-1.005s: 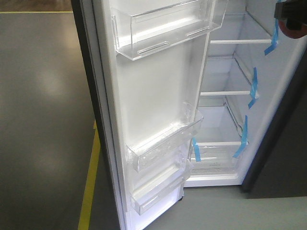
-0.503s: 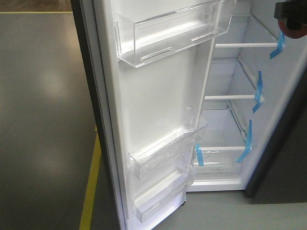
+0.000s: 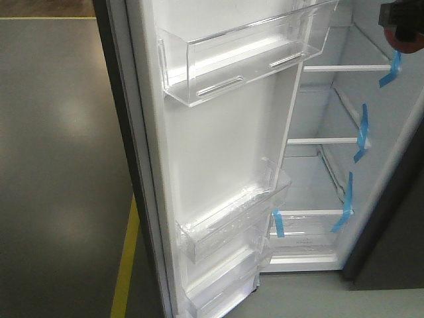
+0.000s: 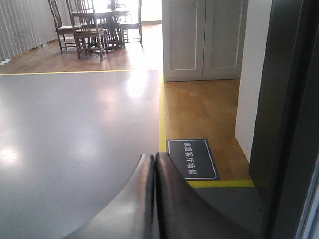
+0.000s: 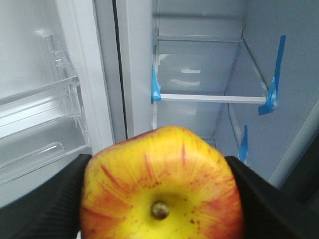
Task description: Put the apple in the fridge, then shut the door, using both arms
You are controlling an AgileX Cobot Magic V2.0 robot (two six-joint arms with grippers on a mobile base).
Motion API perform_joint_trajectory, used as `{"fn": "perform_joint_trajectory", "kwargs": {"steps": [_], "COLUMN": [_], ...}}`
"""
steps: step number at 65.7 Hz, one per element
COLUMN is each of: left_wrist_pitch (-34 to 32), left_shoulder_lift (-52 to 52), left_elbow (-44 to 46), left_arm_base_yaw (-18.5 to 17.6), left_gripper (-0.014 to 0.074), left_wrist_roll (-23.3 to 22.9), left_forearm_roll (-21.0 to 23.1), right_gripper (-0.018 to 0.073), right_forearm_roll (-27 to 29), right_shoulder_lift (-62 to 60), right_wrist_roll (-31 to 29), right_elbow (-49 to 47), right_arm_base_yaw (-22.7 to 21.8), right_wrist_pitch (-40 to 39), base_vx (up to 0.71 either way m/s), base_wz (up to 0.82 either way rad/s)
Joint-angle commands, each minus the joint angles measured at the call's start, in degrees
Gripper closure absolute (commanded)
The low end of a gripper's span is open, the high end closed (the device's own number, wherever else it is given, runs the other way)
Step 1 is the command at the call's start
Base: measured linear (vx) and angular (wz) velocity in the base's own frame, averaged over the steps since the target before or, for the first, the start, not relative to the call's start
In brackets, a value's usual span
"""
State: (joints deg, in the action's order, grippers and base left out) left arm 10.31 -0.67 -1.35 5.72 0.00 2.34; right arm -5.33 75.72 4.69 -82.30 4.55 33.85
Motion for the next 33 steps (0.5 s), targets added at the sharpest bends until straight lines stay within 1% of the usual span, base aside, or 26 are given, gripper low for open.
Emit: {"fn": "perform_joint_trajectory", "kwargs": {"steps": [1,33], "left_wrist_pitch": [-4.06,-4.06], "left_shoulder_lift": [-0.73,-0.73], "left_elbow": [1.04,1.04], "left_arm_base_yaw": [-0.07,-0.07], "left_gripper": [0.0602,0.0602], "left_wrist_roll": [0.0,0.0], "left_forearm_roll": [0.47,0.47], "right_gripper": [0.0391,0.0391], "right_forearm_roll": [-0.52,-0.52], "right_shoulder_lift": [-1.7,-1.7], "right_wrist_roll": [-0.3,-0.3], "right_elbow": [-1.69,-1.69], "right_arm_base_yaw": [0.02,0.02], "right_wrist_pitch": [-4.63,-4.63], "base_vx": [0.05,0.04], "base_wz": [-0.01,-0.01]}}
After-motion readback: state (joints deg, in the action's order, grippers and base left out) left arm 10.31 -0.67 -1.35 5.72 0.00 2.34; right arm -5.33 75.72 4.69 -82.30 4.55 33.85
